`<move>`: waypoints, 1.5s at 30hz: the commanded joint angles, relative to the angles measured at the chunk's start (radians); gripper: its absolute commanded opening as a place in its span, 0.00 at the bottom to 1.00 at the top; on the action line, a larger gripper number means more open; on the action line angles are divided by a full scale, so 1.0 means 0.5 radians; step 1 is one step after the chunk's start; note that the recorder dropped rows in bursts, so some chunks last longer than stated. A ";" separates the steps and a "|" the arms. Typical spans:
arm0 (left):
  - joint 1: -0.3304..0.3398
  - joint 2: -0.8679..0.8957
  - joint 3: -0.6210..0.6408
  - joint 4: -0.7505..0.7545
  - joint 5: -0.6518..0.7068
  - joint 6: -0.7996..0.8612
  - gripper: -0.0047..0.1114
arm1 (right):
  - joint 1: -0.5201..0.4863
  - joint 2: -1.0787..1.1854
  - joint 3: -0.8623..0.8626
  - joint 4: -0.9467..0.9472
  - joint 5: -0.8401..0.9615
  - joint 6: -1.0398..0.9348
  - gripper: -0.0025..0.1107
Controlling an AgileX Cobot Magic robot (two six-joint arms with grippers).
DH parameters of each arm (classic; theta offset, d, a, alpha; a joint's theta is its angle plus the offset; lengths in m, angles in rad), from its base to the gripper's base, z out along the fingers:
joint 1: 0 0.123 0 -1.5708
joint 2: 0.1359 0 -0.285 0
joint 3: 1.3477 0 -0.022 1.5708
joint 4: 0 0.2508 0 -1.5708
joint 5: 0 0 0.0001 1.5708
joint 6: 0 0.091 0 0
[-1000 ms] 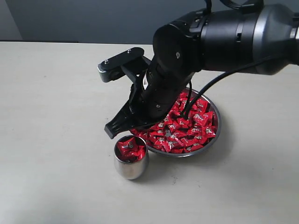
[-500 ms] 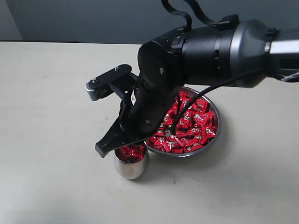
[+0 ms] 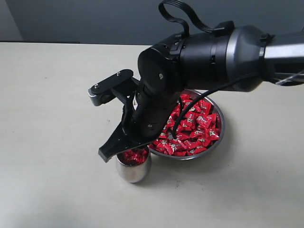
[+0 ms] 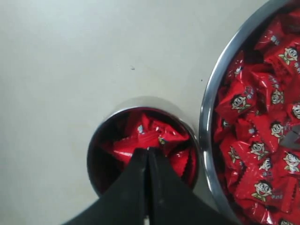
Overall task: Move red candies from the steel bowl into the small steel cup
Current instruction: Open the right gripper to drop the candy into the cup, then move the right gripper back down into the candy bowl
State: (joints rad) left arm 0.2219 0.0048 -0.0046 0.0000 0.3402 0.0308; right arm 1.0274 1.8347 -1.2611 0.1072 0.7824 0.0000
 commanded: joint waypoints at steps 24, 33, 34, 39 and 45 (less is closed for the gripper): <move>-0.009 -0.010 0.009 -0.012 -0.020 -0.003 0.04 | 0.001 -0.005 -0.002 0.071 -0.026 -0.068 0.29; -0.009 -0.010 0.009 -0.012 -0.020 -0.003 0.04 | 0.001 -0.198 -0.002 0.002 -0.055 -0.068 0.29; -0.009 -0.010 0.009 -0.012 -0.020 -0.003 0.04 | 0.001 -0.212 -0.002 -0.045 -0.066 -0.068 0.29; -0.009 -0.010 0.009 -0.012 -0.020 -0.003 0.04 | -0.054 -0.232 -0.002 -0.445 -0.111 0.098 0.29; -0.009 -0.010 0.009 -0.012 -0.020 -0.003 0.04 | -0.233 -0.197 -0.002 -0.829 -0.106 0.408 0.29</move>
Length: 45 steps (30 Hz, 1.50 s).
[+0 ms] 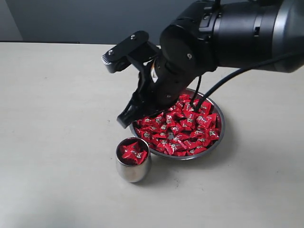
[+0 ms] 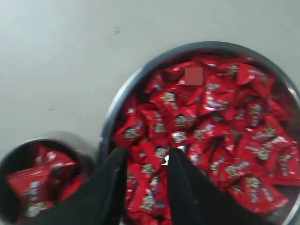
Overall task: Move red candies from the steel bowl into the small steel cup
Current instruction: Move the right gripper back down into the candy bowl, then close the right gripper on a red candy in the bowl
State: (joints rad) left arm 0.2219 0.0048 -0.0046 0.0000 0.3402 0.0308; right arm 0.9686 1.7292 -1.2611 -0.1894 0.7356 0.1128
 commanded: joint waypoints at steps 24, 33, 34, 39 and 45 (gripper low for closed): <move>-0.009 -0.010 0.009 -0.012 -0.020 -0.003 0.04 | -0.459 0.441 -0.002 -0.121 -0.078 0.935 0.48; -0.009 -0.010 0.009 -0.012 -0.020 -0.003 0.04 | -0.462 0.441 -0.002 -0.016 -0.126 1.129 0.44; -0.009 -0.010 0.009 -0.012 -0.020 -0.003 0.04 | -0.462 0.441 -0.002 -0.030 -0.128 1.177 0.44; -0.009 -0.010 0.009 -0.012 -0.020 -0.003 0.04 | -0.462 0.441 -0.002 -0.195 -0.105 1.499 0.44; -0.009 -0.010 0.009 -0.012 -0.020 -0.003 0.04 | -0.480 0.441 -0.002 -0.232 -0.059 1.696 0.44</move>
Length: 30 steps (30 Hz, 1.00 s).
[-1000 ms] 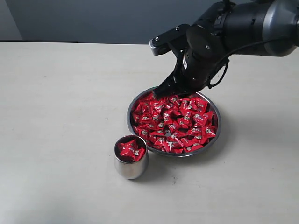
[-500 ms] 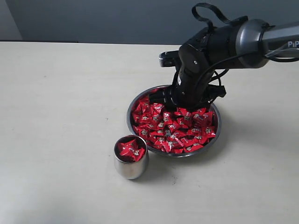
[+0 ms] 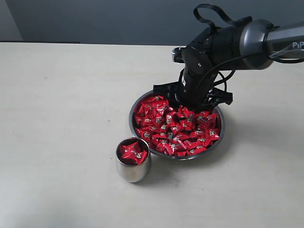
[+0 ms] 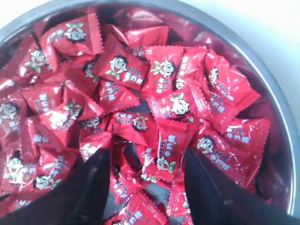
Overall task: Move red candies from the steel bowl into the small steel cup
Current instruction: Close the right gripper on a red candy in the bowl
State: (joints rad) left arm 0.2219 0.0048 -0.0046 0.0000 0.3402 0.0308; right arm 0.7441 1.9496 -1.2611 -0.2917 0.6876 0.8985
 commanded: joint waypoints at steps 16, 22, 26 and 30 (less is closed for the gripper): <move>-0.009 -0.010 0.009 -0.012 -0.020 -0.003 0.04 | -0.138 0.000 -0.078 0.105 0.097 0.138 0.44; -0.009 -0.010 0.009 -0.012 -0.020 -0.003 0.04 | -0.138 0.097 -0.308 0.147 0.318 -0.014 0.44; -0.009 -0.010 0.009 -0.012 -0.020 -0.003 0.04 | -0.153 0.186 -0.473 0.205 0.521 -0.094 0.44; -0.009 -0.010 0.009 -0.012 -0.020 -0.003 0.04 | -0.153 0.200 -0.513 0.311 0.612 -0.107 0.44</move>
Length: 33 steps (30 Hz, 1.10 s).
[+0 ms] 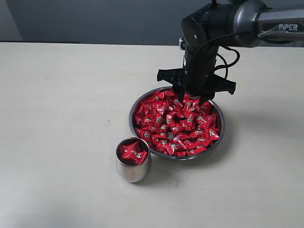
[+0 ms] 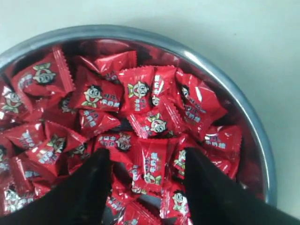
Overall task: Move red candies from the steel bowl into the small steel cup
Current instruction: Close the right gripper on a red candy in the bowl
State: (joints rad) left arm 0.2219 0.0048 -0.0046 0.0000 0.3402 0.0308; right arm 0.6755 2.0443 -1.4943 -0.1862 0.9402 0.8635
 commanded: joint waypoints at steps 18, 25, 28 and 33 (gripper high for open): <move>-0.009 -0.010 0.009 -0.012 -0.020 -0.003 0.04 | -0.016 0.142 -0.047 0.182 0.154 -0.052 0.44; -0.009 -0.010 0.009 -0.012 -0.020 -0.003 0.04 | -0.016 0.238 -0.047 0.151 0.154 -0.052 0.44; -0.009 -0.010 0.009 -0.012 -0.020 -0.003 0.04 | -0.016 0.242 -0.047 0.124 0.149 -0.052 0.44; -0.009 -0.010 0.009 -0.012 -0.020 -0.003 0.04 | -0.016 0.242 -0.047 0.038 0.149 -0.052 0.44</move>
State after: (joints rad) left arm 0.2219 0.0048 -0.0046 0.0000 0.3402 0.0308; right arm 0.6733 2.1691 -1.5137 -0.1508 1.0103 0.8423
